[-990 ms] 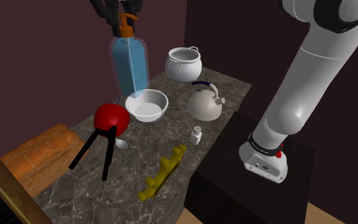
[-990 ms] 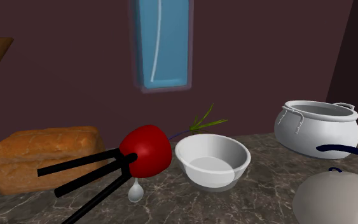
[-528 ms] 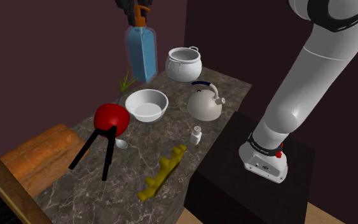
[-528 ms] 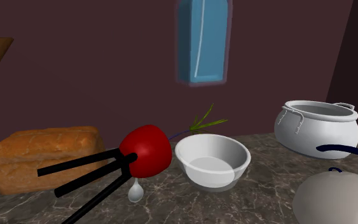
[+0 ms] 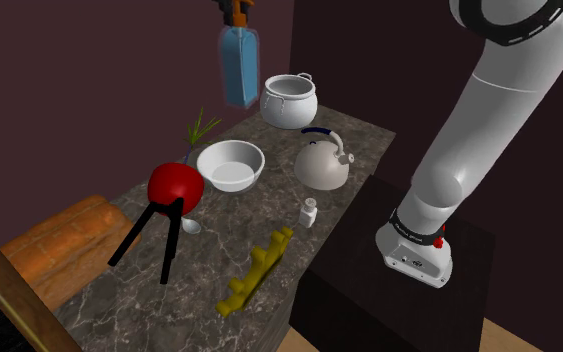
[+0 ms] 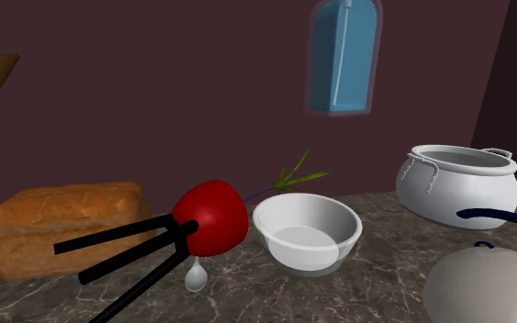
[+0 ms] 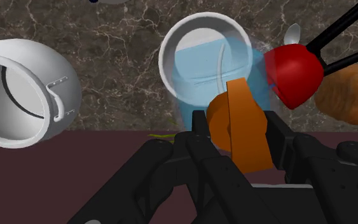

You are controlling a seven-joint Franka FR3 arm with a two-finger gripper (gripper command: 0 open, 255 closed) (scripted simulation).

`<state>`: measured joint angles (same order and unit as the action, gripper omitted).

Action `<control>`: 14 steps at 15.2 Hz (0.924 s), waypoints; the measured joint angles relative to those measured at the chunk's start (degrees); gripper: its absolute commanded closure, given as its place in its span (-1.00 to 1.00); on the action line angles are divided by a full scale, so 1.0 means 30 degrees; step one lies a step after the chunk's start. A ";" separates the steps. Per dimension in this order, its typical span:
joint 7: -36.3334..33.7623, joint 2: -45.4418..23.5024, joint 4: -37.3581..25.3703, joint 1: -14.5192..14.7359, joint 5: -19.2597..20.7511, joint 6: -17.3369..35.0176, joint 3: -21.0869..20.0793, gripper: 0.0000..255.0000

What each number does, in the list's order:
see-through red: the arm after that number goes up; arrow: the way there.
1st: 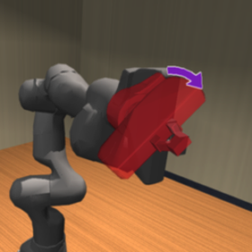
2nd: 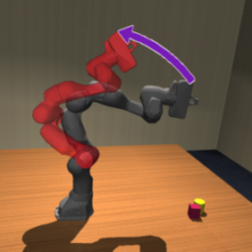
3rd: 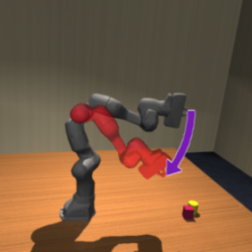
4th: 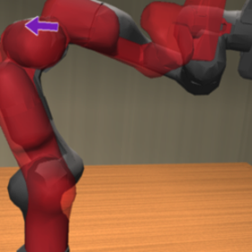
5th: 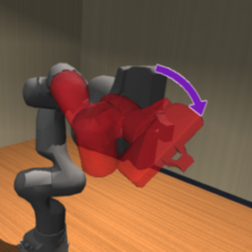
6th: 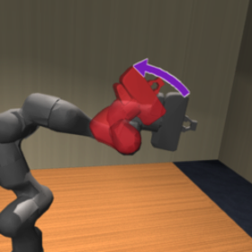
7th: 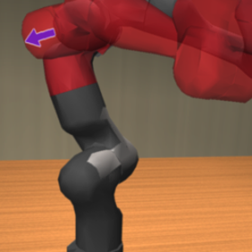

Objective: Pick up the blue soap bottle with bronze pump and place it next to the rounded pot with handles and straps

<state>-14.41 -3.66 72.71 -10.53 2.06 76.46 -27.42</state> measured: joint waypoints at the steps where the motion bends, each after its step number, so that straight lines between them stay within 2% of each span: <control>1: 0.0412 0.0016 0.0017 -0.0230 -0.0020 -0.0001 0.0193 1.00; 8: 0.3079 -0.2133 -0.2470 -0.1462 0.0783 -0.0448 0.1288 1.00; 11: 0.4011 -0.3796 -0.4978 -0.1670 0.1395 -0.1349 0.1622 1.00; 12: 0.4440 -0.3964 -0.5133 -0.1937 0.1410 -0.1348 0.1773 1.00; 14: 0.5155 -0.5619 -0.7775 -0.1891 0.1997 -0.2350 0.2025 1.00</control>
<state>1.06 -20.51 49.39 -16.20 8.05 69.41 -21.34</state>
